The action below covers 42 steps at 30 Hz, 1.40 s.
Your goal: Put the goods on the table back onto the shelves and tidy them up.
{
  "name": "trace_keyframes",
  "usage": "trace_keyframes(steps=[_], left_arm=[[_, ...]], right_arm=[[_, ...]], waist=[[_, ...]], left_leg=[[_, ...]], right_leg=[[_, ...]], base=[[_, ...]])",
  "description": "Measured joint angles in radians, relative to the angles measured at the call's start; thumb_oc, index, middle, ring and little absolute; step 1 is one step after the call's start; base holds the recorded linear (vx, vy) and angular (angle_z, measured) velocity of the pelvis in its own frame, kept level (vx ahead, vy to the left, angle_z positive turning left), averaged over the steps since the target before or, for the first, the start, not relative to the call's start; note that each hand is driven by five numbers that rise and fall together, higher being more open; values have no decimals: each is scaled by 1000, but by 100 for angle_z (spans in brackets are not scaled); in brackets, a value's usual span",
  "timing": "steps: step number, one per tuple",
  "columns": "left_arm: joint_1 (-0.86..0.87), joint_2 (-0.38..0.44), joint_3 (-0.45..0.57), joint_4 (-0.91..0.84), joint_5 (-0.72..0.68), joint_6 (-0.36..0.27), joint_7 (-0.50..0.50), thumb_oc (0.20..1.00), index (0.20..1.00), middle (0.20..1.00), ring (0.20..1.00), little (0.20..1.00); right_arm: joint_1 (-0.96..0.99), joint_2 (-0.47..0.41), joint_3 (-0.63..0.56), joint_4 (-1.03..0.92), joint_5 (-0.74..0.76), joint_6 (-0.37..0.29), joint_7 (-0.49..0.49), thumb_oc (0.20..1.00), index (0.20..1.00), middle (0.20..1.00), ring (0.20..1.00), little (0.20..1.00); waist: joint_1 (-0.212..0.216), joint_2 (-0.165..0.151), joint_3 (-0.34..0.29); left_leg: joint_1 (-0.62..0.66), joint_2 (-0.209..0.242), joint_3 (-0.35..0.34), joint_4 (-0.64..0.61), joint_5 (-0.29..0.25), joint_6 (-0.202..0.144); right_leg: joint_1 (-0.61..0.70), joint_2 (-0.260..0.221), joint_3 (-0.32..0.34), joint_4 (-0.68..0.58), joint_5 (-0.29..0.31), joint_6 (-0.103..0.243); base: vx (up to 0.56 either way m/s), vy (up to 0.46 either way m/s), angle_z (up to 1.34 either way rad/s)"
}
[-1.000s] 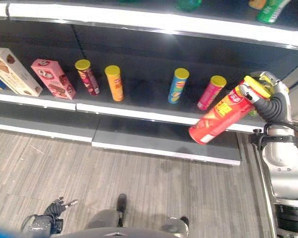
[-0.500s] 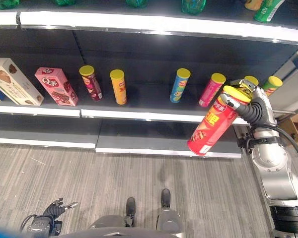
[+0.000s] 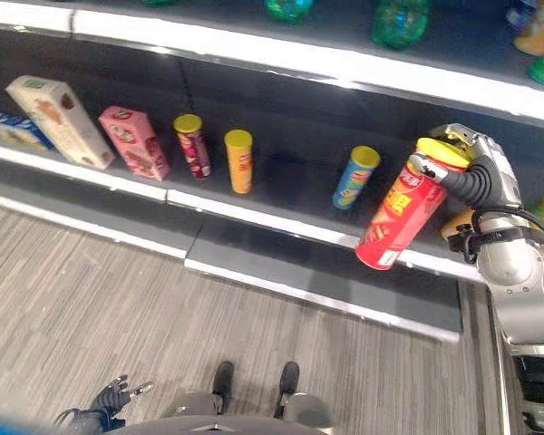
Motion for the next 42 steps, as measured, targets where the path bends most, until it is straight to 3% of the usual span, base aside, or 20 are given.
trace_keyframes(steps=[1, 4, 8, 12, 16, 24, 32, 42], left_arm=[[18, -1, 0, -3, -5, 5, 3, 1000, 1000, 1000, 1000, 1000], [15, -3, -12, -23, -7, 4, 6, 1000, 1000, 1000, 1000, 1000], [9, -9, -21, -36, -6, 4, 10, 1000, 1000, 1000, 1000, 1000], [-51, 12, -83, -69, -3, -13, 43, 1000, 1000, 1000, 1000, 1000], [-136, 26, -122, -135, -7, -32, 63, 1000, 1000, 1000, 1000, 1000], [-139, 26, -147, -139, -13, -48, 82, 1000, 1000, 1000, 1000, 1000], [-140, 21, -147, -138, -13, -55, 82, 1000, 1000, 1000, 1000, 1000], [-147, 19, -164, -128, -13, -61, 82, 1000, 1000, 1000, 1000, 1000]], right_arm=[[-4, -7, 8, -5, -42, 2, -18, 200, 200, 200, 200, 200], [-6, -8, 8, -7, -131, 6, -64, 200, 200, 200, 200, 200], [-27, -7, 33, 28, -244, 29, -109, 200, 200, 200, 200, 200], [-274, -8, 170, 178, -357, 71, -220, 200, 200, 200, 200, 200], [-408, -14, 227, 280, -438, 120, -299, 200, 200, 200, 200, 200], [-501, -16, 270, 301, -515, 183, -390, 200, 200, 200, 200, 200], [-504, -32, 268, 292, -550, 207, -411, 200, 200, 200, 200, 200], [-545, -162, 302, 350, -551, 227, -416, 200, 200, 200, 200, 200]], waist=[[17, 13, 15], [13, 30, 36], [34, 61, 87], [41, 75, 176], [92, 104, 262], [99, 115, 271], [89, 157, 262], [86, 212, 227]], left_leg=[[-30, 2, -5, 4, -1, 1], [-89, 4, -8, 12, 10, 6], [-99, -13, -16, 4, 41, 5], [-167, -36, -8, 7, 53, 17], [-225, -49, -7, 8, 68, 22], [-236, -60, -6, 4, 69, 23], [-259, -64, -13, 7, 73, 24], [-266, -66, -24, 9, 77, 24]], right_leg=[[-8, 3, -20, 3, 0, -1], [-45, -3, -64, 1, 0, -2], [-58, -21, -84, 5, 8, -7], [-126, -45, -80, 5, 25, 10], [-184, -56, -80, 5, 39, 12], [-194, -68, -76, 5, 36, 18], [-212, -71, -86, 5, 38, 21], [-213, -73, -96, 5, 39, 22]], base=[[77, -72, 39], [18, 10, 43], [10, 60, 19], [-43, 115, 0], [-23, 68, 2], [-5, 9, 1], [-2, 5, 4], [0, -7, 3]])
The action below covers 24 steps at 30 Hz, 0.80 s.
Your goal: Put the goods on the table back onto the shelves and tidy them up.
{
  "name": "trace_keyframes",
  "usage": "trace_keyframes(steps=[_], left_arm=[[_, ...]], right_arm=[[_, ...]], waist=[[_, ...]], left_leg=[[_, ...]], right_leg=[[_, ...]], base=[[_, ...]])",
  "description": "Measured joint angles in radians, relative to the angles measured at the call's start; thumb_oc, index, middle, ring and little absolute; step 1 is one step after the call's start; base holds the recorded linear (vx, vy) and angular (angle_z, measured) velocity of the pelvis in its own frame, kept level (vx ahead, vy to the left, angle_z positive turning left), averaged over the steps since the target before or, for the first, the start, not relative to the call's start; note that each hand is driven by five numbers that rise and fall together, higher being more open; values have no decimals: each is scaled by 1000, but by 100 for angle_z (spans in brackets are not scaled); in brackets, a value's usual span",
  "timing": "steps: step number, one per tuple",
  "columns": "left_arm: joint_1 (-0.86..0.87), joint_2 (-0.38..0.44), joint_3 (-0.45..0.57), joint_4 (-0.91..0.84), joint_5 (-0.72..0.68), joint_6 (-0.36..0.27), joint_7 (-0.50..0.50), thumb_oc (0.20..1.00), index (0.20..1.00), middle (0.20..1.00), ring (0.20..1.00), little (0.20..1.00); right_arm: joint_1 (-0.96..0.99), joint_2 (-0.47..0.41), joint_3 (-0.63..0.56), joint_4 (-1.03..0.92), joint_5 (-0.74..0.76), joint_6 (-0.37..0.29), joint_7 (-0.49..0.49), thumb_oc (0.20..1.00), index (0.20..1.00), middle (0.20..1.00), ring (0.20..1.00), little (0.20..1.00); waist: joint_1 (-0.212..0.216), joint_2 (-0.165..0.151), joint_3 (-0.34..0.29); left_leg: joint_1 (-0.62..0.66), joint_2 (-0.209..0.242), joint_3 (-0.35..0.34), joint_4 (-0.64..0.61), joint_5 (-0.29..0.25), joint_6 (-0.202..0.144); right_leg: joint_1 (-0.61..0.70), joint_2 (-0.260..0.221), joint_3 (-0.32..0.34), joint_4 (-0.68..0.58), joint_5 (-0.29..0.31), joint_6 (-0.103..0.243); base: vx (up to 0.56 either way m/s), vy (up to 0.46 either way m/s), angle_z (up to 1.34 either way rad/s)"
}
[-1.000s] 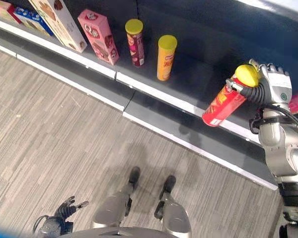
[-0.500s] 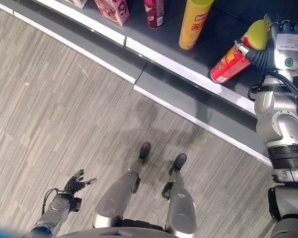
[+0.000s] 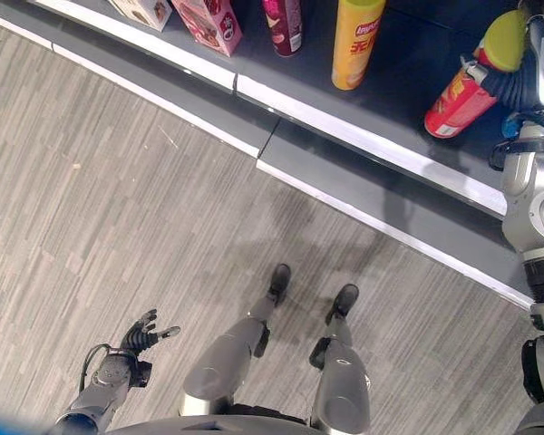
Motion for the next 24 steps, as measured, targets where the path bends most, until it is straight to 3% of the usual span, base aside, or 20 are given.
trace_keyframes(steps=[15, 20, 24], left_arm=[[-14, 0, -2, 29, 1, 0, -2, 1000, 1000, 1000, 1000, 1000], [-35, 0, -3, 41, 3, 0, -2, 1000, 1000, 1000, 1000, 1000], [-40, 0, -3, 43, 4, 0, -3, 1000, 1000, 1000, 1000, 1000]], right_arm=[[-94, -6, 79, 32, -1, 17, 1, 200, 200, 200, 200, 200], [-95, -76, 81, 33, -1, 18, 8, 200, 200, 200, 200, 200], [-129, -85, 118, 58, -1, 16, 10, 200, 200, 200, 200, 200]], waist=[[1, 11, -9], [-1, 13, -10], [-12, 13, -10]], left_leg=[[-14, -4, -11, 0, 3, 2], [-20, -6, -10, 0, 5, 3], [-19, -5, -9, 3, 6, 3]], right_leg=[[-9, -3, -11, 0, 0, 0], [-15, -4, -11, 0, 2, 3], [-13, -3, -9, 0, 2, 3]], base=[[1, -3, 1], [-5, -8, 0], [-14, -27, -1]])
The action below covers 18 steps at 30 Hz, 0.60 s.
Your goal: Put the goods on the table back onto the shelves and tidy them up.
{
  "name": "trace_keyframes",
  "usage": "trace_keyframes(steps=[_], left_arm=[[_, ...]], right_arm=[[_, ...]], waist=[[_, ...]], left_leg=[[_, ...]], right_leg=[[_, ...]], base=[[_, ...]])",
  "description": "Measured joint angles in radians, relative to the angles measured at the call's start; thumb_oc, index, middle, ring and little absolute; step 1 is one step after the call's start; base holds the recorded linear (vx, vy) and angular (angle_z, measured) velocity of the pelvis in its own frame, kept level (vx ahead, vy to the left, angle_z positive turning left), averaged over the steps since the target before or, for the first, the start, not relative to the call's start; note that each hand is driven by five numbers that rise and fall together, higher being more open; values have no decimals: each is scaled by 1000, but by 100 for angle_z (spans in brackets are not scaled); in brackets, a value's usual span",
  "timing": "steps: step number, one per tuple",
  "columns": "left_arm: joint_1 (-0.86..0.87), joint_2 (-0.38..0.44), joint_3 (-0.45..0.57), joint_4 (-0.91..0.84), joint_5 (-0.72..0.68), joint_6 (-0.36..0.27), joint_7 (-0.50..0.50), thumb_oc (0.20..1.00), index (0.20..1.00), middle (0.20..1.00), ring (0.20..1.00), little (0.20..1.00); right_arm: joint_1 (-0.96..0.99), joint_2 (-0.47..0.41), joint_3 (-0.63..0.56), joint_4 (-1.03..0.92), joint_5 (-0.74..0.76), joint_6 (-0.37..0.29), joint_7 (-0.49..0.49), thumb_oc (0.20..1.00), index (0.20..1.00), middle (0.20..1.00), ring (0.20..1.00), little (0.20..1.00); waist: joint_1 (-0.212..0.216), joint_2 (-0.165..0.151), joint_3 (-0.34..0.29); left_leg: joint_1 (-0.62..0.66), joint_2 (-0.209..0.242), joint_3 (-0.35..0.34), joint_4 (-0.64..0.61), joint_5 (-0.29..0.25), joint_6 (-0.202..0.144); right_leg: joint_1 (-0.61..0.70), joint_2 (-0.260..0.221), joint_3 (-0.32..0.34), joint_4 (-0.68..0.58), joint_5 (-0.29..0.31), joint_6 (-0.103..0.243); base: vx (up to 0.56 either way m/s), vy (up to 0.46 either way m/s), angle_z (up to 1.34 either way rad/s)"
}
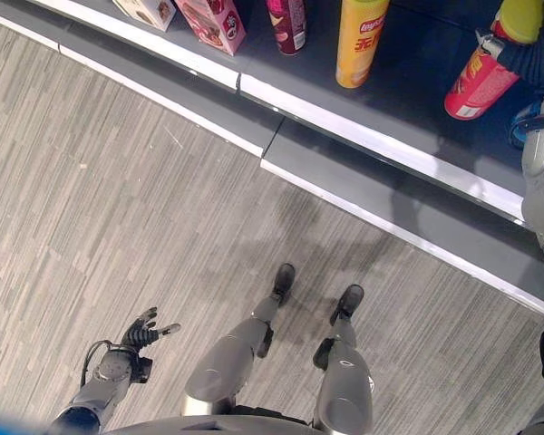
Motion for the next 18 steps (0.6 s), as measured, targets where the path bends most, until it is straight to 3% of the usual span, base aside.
trace_keyframes(steps=[9, 18], left_arm=[[-11, 8, -36, -1, 7, 0, -2, 1000, 1000, 1000, 1000, 1000], [-7, 8, -41, 0, 6, 0, -8, 1000, 1000, 1000, 1000, 1000]], right_arm=[[-121, -3, 140, 80, 2, -27, 40, 200, 200, 200, 200, 200], [-177, -4, 201, 93, 10, -39, 65, 200, 200, 200, 200, 200]], waist=[[-14, 3, -2], [-9, 69, -49]], left_leg=[[2, 2, 24, 14, 0, 0], [2, 0, 24, 13, 2, 2]], right_leg=[[-1, 1, 22, 0, 12, -2], [-1, -1, 21, 0, 17, -2]], base=[[-11, -35, -6], [3, -2, -1]])
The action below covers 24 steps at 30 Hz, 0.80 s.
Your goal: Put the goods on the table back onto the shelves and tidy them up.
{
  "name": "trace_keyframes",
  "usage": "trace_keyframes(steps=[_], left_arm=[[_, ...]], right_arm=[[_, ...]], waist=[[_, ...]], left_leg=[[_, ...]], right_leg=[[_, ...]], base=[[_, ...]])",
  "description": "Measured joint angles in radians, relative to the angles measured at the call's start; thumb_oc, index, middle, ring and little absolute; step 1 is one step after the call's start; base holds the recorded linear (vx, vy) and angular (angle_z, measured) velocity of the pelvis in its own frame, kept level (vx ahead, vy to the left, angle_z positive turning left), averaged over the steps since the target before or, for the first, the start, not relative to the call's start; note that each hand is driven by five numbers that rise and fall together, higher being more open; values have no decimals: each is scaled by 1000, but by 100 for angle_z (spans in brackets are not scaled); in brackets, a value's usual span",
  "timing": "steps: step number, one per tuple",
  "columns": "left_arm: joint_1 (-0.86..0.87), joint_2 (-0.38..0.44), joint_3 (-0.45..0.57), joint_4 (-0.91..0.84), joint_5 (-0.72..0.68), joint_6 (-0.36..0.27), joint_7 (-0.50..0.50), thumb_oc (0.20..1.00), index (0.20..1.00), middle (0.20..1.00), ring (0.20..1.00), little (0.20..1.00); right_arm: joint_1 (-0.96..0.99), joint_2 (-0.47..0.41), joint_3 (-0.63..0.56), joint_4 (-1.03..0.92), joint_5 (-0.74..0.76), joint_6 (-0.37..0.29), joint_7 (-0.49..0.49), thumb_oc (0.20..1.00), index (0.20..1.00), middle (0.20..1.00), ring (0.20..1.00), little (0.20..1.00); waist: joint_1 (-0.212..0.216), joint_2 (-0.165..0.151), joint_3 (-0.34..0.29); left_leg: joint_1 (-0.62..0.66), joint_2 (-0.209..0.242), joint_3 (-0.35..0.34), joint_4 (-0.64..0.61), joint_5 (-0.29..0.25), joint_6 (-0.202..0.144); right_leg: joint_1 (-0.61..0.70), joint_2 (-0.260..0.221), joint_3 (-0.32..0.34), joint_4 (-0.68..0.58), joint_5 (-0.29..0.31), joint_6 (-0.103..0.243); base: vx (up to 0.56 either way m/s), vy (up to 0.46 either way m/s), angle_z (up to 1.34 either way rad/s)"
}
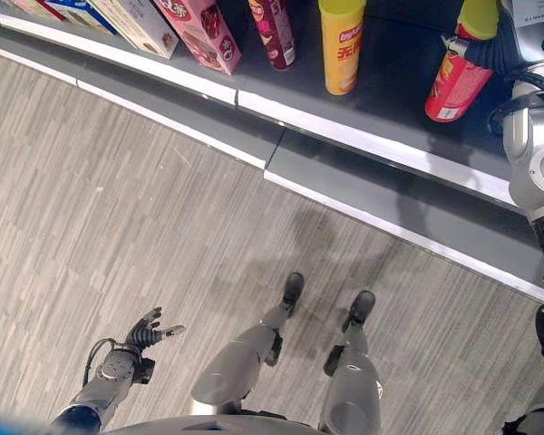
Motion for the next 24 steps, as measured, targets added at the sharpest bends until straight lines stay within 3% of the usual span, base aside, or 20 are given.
trace_keyframes(steps=[24], left_arm=[[0, -1, -26, 38, 0, -1, 3, 1000, 1000, 1000, 1000, 1000]], right_arm=[[22, 19, 4, 75, 1, 18, -1, 200, 200, 200, 200, 200]], waist=[[-2, 4, -3]], left_leg=[[-9, -1, -20, 0, 3, 0]], right_leg=[[-1, 2, -18, 0, 0, 0]], base=[[1, 2, 1]])
